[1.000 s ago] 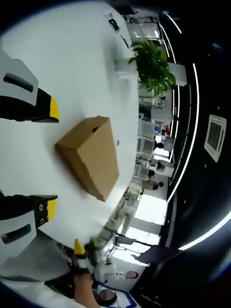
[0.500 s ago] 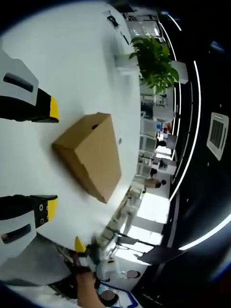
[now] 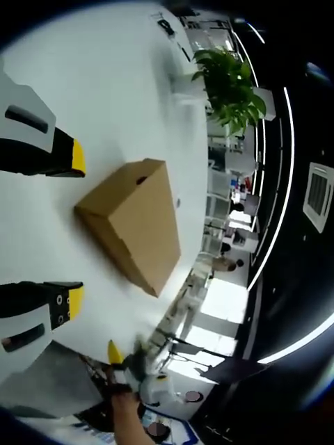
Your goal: Operate the shoe box by opening the lid, removing the specified soft item, and placing it in the target area until the item is outside and the box remains undamaged.
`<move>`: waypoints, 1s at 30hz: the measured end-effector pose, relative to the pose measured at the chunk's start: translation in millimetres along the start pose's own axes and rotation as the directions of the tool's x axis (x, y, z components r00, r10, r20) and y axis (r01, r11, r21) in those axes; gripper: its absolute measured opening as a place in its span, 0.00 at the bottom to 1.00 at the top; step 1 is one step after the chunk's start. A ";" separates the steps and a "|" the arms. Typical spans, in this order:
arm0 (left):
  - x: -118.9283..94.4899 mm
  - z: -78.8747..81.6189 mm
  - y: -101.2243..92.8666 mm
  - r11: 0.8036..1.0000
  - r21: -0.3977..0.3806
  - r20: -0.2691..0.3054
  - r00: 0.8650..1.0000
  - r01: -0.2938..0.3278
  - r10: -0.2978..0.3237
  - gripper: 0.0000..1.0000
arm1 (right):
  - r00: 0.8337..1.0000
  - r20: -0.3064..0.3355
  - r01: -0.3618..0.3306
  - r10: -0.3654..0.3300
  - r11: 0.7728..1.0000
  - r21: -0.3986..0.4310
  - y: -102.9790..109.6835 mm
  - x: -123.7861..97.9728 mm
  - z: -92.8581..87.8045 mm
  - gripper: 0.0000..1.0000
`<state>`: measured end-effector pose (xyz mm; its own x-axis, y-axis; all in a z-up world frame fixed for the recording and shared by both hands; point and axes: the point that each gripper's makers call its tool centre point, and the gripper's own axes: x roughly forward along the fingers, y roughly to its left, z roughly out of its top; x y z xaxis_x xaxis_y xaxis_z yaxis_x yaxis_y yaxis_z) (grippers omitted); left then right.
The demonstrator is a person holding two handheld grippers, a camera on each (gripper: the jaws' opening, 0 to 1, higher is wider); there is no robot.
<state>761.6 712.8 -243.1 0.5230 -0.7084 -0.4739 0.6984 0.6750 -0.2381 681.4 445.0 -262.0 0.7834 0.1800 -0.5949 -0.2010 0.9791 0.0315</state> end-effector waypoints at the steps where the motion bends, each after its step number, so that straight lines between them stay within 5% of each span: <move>1: 2.2 -1.7 2.0 1.000 0.001 -0.003 1.000 0.000 0.000 0.61 | 1.000 -0.003 0.002 -0.002 1.000 -0.002 -2.6 1.7 -0.4 0.83; 30: 45.9 -12.0 14.5 1.000 0.030 -0.056 0.998 0.007 -0.005 0.61 | 0.999 -0.017 -0.037 0.036 0.999 -0.038 -19.7 52.8 6.0 0.83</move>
<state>789.8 692.6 -278.4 0.4910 -0.6993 -0.5195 0.7163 0.6635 -0.2161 730.2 435.8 -289.1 0.7654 0.2138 -0.6070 -0.2522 0.9674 0.0227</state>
